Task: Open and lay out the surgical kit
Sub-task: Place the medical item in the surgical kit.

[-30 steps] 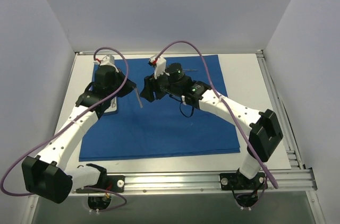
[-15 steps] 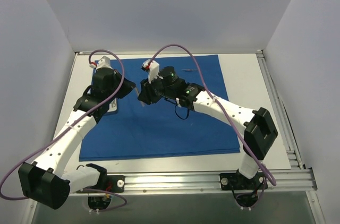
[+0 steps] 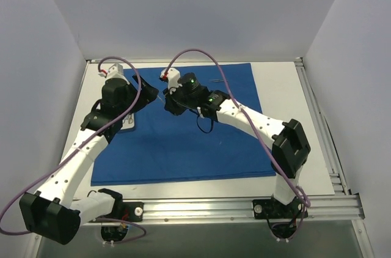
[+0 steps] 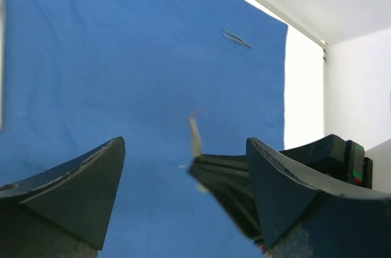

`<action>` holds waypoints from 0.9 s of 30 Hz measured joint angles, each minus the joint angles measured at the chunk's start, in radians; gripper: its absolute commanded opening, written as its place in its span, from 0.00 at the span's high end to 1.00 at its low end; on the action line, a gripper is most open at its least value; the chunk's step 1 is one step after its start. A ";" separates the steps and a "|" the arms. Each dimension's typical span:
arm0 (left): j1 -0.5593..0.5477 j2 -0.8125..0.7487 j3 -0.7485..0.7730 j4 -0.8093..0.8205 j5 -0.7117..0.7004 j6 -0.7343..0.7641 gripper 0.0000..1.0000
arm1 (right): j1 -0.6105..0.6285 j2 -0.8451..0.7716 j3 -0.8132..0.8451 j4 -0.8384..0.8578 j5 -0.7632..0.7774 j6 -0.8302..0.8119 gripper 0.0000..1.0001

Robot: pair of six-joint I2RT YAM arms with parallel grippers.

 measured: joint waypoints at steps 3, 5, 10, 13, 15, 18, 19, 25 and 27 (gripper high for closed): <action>0.036 -0.034 0.003 -0.023 -0.040 0.056 0.10 | -0.023 0.002 -0.003 -0.046 0.031 -0.098 1.00; 0.049 -0.061 0.014 -0.052 -0.087 0.096 0.10 | -0.053 0.002 -0.003 -0.074 0.063 -0.176 1.00; 0.020 -0.108 0.043 -0.077 -0.165 0.169 0.10 | -0.217 0.025 0.001 -0.117 0.128 -0.432 1.00; -0.008 -0.117 0.043 -0.089 -0.199 0.201 0.10 | -0.343 0.107 0.050 -0.149 0.166 -0.609 1.00; -0.026 -0.116 0.043 -0.100 -0.214 0.219 0.10 | -0.416 0.176 0.076 -0.150 0.201 -0.730 1.00; -0.044 -0.116 0.043 -0.108 -0.233 0.241 0.10 | -0.496 0.262 0.082 -0.154 0.227 -0.876 1.00; -0.049 -0.116 0.043 -0.109 -0.238 0.248 0.10 | -0.512 0.287 0.084 -0.157 0.226 -0.918 1.00; -0.070 -0.116 0.042 -0.115 -0.276 0.284 0.10 | -0.535 0.406 0.140 -0.168 0.206 -1.147 1.00; -0.076 -0.116 0.040 -0.114 -0.281 0.288 0.10 | -0.531 0.426 0.167 -0.171 0.206 -1.204 1.00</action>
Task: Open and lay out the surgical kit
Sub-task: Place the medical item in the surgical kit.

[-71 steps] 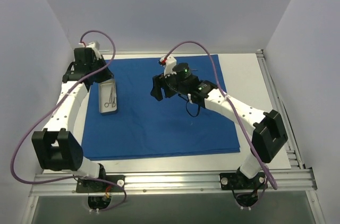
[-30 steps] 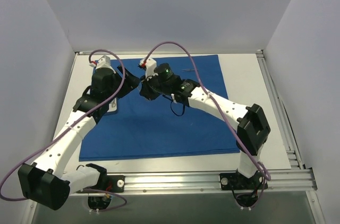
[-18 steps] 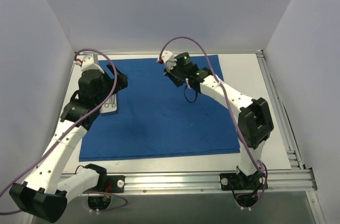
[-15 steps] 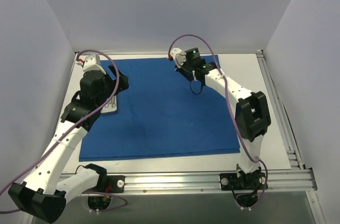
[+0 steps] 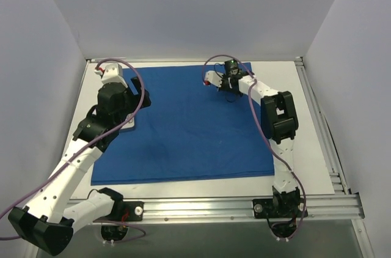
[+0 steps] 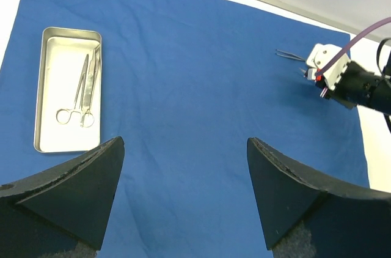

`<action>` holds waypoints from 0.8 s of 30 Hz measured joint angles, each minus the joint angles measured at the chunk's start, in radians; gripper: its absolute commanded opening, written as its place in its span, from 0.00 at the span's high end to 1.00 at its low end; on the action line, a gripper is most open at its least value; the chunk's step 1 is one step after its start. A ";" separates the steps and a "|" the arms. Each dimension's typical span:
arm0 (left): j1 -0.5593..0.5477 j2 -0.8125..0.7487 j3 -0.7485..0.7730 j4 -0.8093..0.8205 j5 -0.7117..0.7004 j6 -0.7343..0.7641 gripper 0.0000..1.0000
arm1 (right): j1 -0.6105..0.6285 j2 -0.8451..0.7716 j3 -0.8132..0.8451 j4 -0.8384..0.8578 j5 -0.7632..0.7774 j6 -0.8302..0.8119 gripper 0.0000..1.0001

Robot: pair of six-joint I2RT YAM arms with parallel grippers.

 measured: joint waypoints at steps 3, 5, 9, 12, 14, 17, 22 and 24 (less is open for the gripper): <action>-0.006 0.002 -0.006 0.000 -0.005 0.008 0.10 | 0.002 0.029 0.055 -0.002 0.000 -0.067 1.00; -0.008 0.007 -0.010 0.000 -0.007 0.015 0.10 | 0.002 0.045 0.085 -0.002 -0.001 -0.101 1.00; -0.009 0.019 -0.011 -0.001 -0.008 0.022 0.10 | -0.001 0.089 0.164 -0.009 -0.008 -0.154 1.00; -0.009 0.029 -0.011 0.000 -0.011 0.025 0.10 | -0.006 0.116 0.204 -0.010 -0.030 -0.188 1.00; -0.009 0.038 -0.011 0.000 -0.014 0.027 0.10 | -0.006 0.133 0.226 -0.013 -0.043 -0.201 1.00; -0.011 0.050 -0.011 0.000 -0.014 0.029 0.10 | -0.006 0.150 0.246 -0.019 -0.063 -0.217 1.00; -0.013 0.063 -0.011 0.001 -0.014 0.029 0.10 | 0.000 0.151 0.251 -0.027 -0.087 -0.243 1.00; -0.013 0.065 -0.011 0.001 -0.014 0.029 0.10 | 0.005 0.151 0.251 -0.026 -0.100 -0.248 1.00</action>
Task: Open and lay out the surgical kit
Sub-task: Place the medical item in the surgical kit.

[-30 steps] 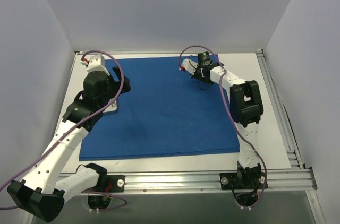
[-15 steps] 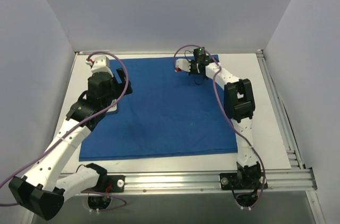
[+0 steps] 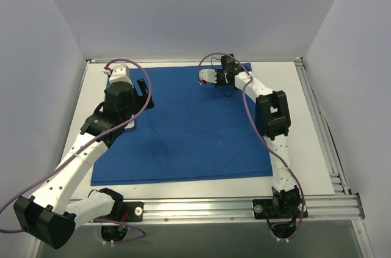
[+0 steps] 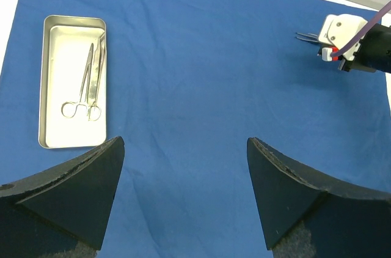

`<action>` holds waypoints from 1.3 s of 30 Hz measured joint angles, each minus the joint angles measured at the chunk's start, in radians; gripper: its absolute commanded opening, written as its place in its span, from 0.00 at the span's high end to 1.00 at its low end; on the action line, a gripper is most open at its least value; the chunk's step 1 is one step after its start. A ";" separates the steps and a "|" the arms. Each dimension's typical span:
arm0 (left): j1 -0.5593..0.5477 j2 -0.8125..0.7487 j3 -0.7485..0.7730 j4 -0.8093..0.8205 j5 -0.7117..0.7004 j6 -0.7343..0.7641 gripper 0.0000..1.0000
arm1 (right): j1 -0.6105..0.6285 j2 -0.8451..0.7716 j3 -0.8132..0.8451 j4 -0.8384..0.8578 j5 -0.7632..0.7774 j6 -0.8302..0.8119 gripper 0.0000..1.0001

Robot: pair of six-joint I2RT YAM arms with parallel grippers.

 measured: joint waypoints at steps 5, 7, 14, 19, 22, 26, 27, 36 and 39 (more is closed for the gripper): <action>0.000 0.000 0.000 0.001 0.002 0.000 0.10 | 0.013 0.000 -0.016 0.017 -0.026 -0.013 1.00; 0.000 0.000 0.000 0.002 0.005 -0.001 0.10 | 0.019 0.000 -0.031 0.031 -0.038 -0.013 1.00; 0.000 0.000 0.000 0.004 0.015 -0.001 0.10 | 0.030 0.000 -0.053 0.038 -0.063 -0.013 1.00; 0.000 0.000 0.000 0.006 0.019 -0.001 0.11 | 0.034 0.000 -0.053 0.038 -0.062 -0.015 1.00; 0.000 0.000 0.000 0.007 0.020 -0.001 0.10 | 0.033 0.000 -0.053 0.037 -0.062 -0.017 1.00; 0.002 0.000 0.000 0.007 0.022 -0.001 0.10 | 0.026 0.000 -0.058 0.038 -0.062 -0.017 1.00; 0.002 0.001 0.000 0.007 0.023 -0.002 0.11 | 0.024 0.000 -0.063 0.038 -0.062 -0.017 1.00; 0.002 0.004 0.000 0.007 0.027 -0.004 0.11 | 0.015 0.000 -0.079 0.042 -0.062 -0.018 0.92; 0.005 0.004 0.000 0.007 0.029 -0.006 0.11 | 0.015 0.000 -0.079 0.044 -0.062 -0.018 0.91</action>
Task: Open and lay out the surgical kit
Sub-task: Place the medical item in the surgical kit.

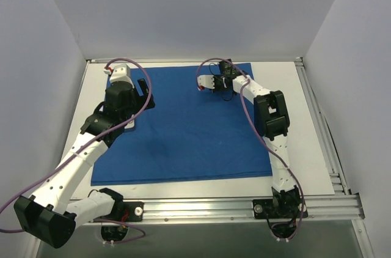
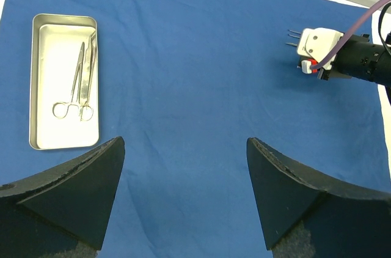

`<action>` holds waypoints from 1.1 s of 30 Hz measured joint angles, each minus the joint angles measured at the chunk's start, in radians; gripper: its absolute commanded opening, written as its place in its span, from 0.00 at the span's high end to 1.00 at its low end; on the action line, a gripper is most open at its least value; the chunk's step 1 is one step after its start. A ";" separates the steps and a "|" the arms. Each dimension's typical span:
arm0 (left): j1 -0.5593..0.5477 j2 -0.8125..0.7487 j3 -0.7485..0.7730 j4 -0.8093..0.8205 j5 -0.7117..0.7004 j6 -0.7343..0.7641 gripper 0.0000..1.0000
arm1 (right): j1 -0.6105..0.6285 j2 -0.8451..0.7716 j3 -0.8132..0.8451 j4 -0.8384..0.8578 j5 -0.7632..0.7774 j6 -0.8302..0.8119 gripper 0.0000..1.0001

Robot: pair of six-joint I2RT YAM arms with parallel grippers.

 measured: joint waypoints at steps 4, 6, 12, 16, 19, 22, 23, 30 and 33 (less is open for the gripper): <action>0.002 0.003 0.000 0.001 0.006 -0.002 0.11 | 0.000 0.000 -0.005 0.008 0.000 0.000 0.89; 0.002 0.006 0.000 0.003 0.010 -0.002 0.11 | 0.000 0.000 -0.006 0.012 0.000 0.000 0.87; 0.002 0.010 0.000 0.008 0.013 -0.002 0.11 | 0.000 0.000 -0.007 0.021 0.000 -0.001 0.80; 0.003 0.010 0.000 0.008 0.013 -0.002 0.11 | 0.000 0.000 -0.008 0.030 0.001 -0.003 0.77; 0.003 0.010 0.000 0.008 0.014 -0.002 0.11 | 0.000 0.000 -0.009 0.032 0.001 -0.003 0.76; 0.004 0.010 0.000 0.008 0.017 -0.002 0.11 | 0.000 0.000 -0.011 0.036 0.001 -0.005 0.75; 0.004 0.010 0.000 0.008 0.017 -0.002 0.11 | 0.001 0.000 -0.013 0.040 0.001 -0.006 0.73; 0.006 0.010 -0.002 0.011 0.018 -0.002 0.11 | 0.001 -0.027 -0.064 0.092 0.008 -0.017 0.67; 0.015 0.010 -0.002 0.011 0.018 -0.002 0.11 | 0.001 -0.047 -0.092 0.099 0.008 -0.005 0.59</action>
